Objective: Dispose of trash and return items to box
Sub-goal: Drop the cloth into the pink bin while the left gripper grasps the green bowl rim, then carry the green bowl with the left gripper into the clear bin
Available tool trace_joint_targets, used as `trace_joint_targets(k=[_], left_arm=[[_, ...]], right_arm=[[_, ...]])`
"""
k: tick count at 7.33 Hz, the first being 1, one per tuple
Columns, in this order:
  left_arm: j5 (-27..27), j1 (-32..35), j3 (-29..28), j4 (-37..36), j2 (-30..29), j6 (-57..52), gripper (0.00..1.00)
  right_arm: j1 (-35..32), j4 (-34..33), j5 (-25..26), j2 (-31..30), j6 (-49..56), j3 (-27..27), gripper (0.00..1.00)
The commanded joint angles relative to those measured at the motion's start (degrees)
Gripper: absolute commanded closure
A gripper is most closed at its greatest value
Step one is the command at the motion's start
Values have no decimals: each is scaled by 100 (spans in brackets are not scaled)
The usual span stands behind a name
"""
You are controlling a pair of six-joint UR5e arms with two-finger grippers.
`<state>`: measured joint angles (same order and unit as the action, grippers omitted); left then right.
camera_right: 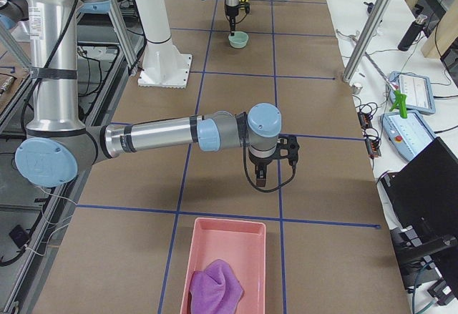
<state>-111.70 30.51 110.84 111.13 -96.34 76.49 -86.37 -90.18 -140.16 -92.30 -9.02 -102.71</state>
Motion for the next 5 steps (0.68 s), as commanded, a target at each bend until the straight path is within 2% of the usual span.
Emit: trace_joint_targets(k=[1, 2, 3, 4, 5], left_arm=[[-45, 51, 43, -3, 10, 24, 100], [-106, 234, 77, 5, 10, 24, 100], [-472, 680, 313, -3, 19, -28, 100], [-1598, 1781, 393, -4, -16, -107, 100], [-2410, 2897, 333, -21, 45, -1021, 100]], right_arm=[[50, 0, 6, -7, -4, 31, 0], [59, 0, 15, -7, -4, 31, 0], [59, 0, 6, 19, -12, 23, 0], [94, 0, 15, 193, -82, 14, 0], [364, 9, 41, 317, -448, 14, 0]])
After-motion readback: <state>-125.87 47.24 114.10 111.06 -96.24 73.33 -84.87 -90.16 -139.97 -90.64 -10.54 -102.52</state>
